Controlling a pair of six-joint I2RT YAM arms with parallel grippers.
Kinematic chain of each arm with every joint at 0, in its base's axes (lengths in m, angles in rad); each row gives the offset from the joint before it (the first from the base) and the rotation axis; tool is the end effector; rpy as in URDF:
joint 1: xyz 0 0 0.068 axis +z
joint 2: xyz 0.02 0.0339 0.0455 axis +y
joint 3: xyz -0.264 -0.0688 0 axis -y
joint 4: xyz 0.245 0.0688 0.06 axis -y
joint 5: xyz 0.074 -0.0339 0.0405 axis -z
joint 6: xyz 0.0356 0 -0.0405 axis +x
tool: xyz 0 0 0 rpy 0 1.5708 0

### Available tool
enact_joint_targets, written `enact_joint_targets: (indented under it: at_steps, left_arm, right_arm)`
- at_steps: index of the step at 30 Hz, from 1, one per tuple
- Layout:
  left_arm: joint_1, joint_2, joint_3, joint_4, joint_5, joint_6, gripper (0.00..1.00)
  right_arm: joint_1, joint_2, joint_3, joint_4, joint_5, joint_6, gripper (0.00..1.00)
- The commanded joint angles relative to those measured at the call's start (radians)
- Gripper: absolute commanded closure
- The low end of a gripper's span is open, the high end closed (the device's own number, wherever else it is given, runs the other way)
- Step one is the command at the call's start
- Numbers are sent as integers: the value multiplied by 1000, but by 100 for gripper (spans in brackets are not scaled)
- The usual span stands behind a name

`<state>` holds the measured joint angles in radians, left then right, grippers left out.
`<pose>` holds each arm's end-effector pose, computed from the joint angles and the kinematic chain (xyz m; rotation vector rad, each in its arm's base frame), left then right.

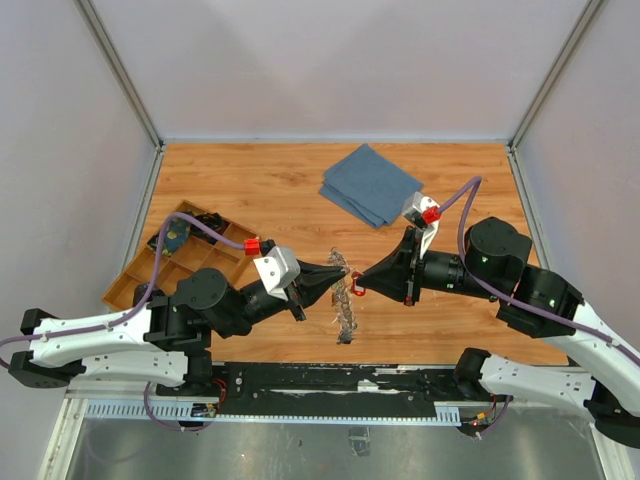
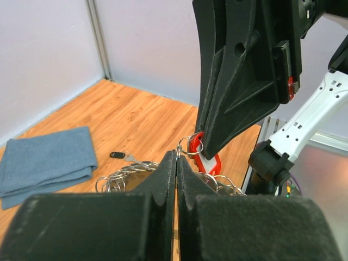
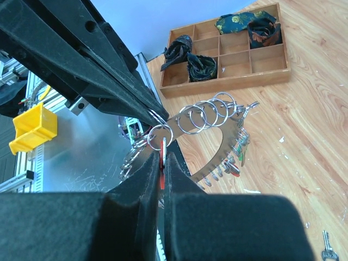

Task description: Put the keys on the keyring

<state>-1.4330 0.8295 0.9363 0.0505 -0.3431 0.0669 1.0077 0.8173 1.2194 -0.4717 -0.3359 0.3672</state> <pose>0.0373 -0.1817 0.4108 0.7746 1.2641 -0.8787 0.0695 0.1320 0.4496 -0.8317 1.6090 1.2933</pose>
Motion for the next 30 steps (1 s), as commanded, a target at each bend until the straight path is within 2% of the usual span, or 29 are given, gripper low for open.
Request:
enact_joint_targets:
  at_steps: [1, 12, 30]
  left_arm:
    - [-7, -24, 6, 75, 3, -1, 100]
    - [-7, -25, 5, 75, 10, -2, 100]
    - [-7, -19, 9, 75, 18, -1, 99]
  right_arm:
    - [-3, 3, 44, -51, 33, -47, 100]
    - [-3, 54, 60, -114, 32, -59, 99]
    - [-3, 112, 68, -121, -62, -65, 99]
